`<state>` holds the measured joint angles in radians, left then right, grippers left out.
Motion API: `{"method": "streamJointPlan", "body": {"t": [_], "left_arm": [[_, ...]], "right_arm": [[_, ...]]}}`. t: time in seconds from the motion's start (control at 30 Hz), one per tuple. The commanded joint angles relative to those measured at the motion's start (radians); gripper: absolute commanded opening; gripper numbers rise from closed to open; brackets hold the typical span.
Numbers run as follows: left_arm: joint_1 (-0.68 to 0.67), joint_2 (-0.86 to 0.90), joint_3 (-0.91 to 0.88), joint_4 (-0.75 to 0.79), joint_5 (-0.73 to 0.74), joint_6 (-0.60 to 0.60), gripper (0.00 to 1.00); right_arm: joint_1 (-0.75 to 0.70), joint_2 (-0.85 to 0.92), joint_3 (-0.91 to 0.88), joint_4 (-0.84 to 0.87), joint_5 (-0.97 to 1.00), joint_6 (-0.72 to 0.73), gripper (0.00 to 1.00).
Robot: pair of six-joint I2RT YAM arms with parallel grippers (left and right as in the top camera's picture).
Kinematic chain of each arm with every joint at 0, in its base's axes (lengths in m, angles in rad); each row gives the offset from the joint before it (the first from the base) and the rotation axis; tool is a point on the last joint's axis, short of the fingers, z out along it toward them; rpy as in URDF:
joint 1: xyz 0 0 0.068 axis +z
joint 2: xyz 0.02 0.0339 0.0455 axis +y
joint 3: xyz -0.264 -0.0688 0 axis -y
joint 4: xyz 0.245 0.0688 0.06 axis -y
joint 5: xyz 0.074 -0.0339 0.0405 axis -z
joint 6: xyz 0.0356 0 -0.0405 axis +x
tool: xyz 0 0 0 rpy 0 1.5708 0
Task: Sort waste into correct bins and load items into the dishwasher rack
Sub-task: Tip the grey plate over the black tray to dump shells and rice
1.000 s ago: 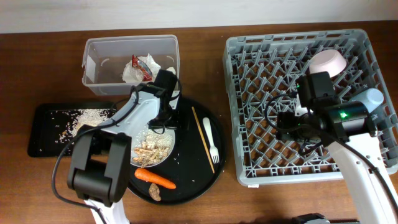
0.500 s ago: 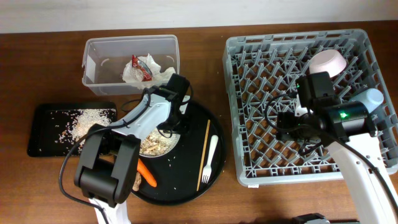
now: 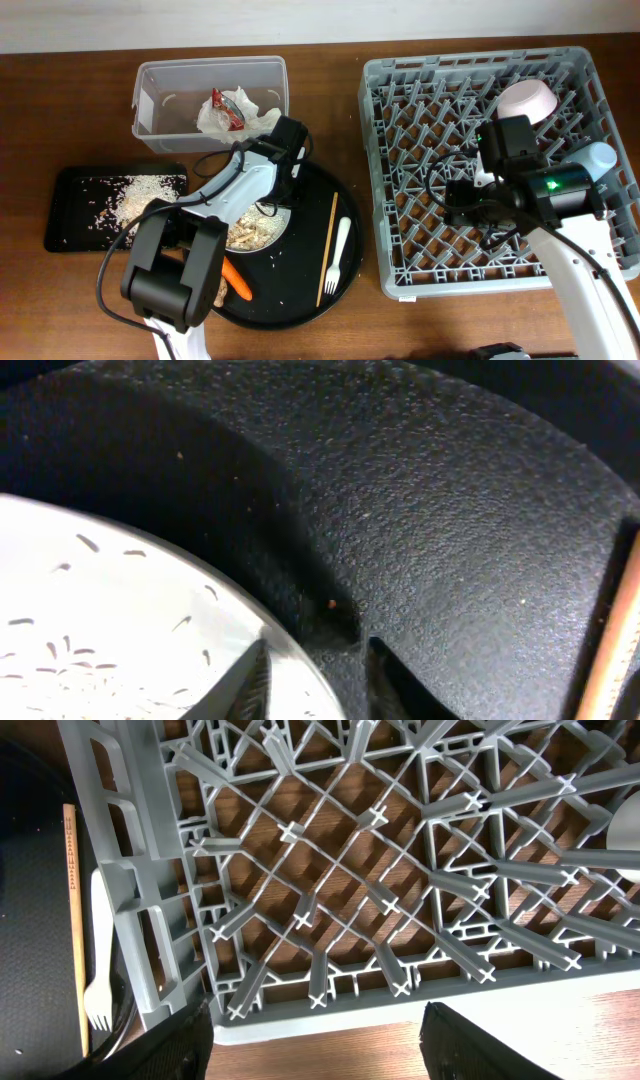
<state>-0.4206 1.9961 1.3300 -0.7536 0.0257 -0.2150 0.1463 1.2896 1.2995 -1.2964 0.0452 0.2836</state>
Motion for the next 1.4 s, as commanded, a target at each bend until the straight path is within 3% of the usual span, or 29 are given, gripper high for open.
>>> {"method": "streamJointPlan", "body": {"t": [0.0,0.17,0.23,0.27,0.3,0.57,1.07,1.37], "left_arm": [[-0.005,0.035,-0.006,0.0,-0.003,-0.002,0.26],[-0.031,0.035,-0.006,-0.016,-0.004,-0.001,0.24],[-0.03,0.035,-0.006,-0.024,-0.012,-0.001,0.35],[-0.031,0.035,-0.006,-0.024,-0.014,-0.001,0.15],[-0.031,0.035,-0.006,-0.029,-0.014,-0.001,0.12],[-0.031,0.035,-0.006,-0.085,-0.015,-0.001,0.01],[-0.031,-0.137,0.045,-0.277,-0.117,-0.001,0.0],[-0.036,-0.23,0.057,-0.312,-0.134,0.0,0.0]], "right_arm": [[-0.003,-0.007,0.014,0.001,0.016,0.002,0.71],[-0.003,-0.007,0.014,0.001,0.017,0.002,0.71],[-0.003,-0.007,0.014,0.001,0.016,0.002,0.71],[-0.003,-0.007,0.014,0.001,0.016,0.002,0.71],[-0.003,-0.007,0.014,0.001,0.016,0.002,0.7],[-0.003,-0.007,0.014,-0.003,0.017,0.002,0.71],[-0.003,-0.007,0.014,-0.002,0.02,0.002,0.71],[-0.003,-0.007,0.014,-0.003,0.02,0.002,0.71]]}}
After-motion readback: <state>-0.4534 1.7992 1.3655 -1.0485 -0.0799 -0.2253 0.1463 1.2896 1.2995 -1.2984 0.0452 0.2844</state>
